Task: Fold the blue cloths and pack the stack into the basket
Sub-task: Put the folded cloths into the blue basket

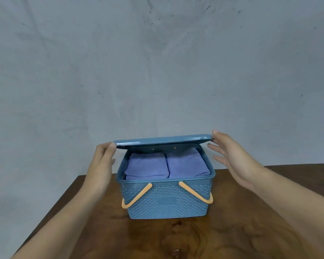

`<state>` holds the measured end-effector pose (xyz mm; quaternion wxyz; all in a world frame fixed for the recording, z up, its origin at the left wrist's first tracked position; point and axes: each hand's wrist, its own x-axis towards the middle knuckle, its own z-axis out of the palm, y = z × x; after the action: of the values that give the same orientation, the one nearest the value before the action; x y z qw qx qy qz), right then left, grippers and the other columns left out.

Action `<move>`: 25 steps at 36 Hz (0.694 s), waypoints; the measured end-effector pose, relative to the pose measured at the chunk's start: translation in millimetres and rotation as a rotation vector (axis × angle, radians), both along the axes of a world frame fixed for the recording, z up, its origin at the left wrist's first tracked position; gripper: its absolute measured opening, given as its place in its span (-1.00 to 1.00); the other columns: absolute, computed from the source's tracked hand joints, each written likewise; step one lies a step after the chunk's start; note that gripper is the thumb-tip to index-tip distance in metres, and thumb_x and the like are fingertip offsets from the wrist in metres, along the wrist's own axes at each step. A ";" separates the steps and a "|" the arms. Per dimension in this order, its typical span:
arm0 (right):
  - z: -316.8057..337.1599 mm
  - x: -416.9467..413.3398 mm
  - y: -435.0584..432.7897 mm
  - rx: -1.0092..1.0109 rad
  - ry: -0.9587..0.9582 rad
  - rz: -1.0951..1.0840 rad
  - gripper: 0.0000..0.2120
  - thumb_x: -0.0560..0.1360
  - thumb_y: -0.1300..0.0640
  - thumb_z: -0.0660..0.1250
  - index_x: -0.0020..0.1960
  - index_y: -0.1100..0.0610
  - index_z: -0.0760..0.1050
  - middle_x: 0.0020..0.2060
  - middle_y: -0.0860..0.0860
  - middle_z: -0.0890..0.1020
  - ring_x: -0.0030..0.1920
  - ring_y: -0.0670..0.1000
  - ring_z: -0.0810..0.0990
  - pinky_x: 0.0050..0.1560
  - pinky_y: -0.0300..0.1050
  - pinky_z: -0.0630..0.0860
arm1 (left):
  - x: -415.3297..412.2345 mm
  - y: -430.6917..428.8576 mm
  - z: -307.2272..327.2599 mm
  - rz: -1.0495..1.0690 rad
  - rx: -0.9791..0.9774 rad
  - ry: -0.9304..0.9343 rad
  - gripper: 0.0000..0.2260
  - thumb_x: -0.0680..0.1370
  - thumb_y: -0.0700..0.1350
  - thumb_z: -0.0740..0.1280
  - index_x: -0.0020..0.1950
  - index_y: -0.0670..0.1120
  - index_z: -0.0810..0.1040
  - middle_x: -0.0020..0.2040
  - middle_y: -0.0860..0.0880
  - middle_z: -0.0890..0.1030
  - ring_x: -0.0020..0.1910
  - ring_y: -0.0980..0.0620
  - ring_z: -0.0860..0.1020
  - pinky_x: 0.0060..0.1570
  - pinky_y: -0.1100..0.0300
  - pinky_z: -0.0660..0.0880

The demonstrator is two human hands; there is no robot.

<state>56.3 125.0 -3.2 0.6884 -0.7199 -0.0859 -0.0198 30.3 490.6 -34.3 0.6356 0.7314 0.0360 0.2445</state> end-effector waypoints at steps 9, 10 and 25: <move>-51.2 -18.3 9.6 -0.109 0.017 -0.100 -0.71 0.70 -0.25 0.15 0.30 -0.23 0.55 0.23 -0.35 0.63 0.20 -0.39 0.55 0.27 -0.22 0.35 | -22.5 -23.1 -37.4 0.105 0.121 0.044 -0.79 0.73 0.12 0.21 0.28 0.07 0.51 0.15 0.18 0.62 0.08 0.38 0.54 -0.03 0.33 0.38; -56.6 -25.2 11.9 -0.124 -0.001 -0.096 -0.67 0.69 -0.28 0.16 0.35 -0.23 0.54 0.24 -0.35 0.62 0.26 -0.38 0.52 0.31 -0.21 0.35 | -22.2 -24.3 -42.5 0.104 0.137 0.052 -0.79 0.73 0.10 0.22 0.30 0.07 0.50 0.18 0.18 0.61 0.13 0.35 0.54 -0.02 0.33 0.38; -80.0 -36.4 17.5 -0.488 -0.120 -0.192 -0.53 0.67 -0.26 0.15 0.53 -0.15 0.35 0.41 -0.24 0.35 0.38 -0.18 0.42 0.34 -0.14 0.35 | -23.9 -19.2 -74.4 0.108 0.375 0.013 -0.81 0.73 0.09 0.24 0.32 0.16 0.52 0.36 0.15 0.46 0.29 0.43 0.41 0.13 0.43 0.34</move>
<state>19.8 142.5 -83.2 0.4831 -0.8671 -0.0601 -0.1060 6.4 471.4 -108.7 0.4739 0.8356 0.0332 0.2758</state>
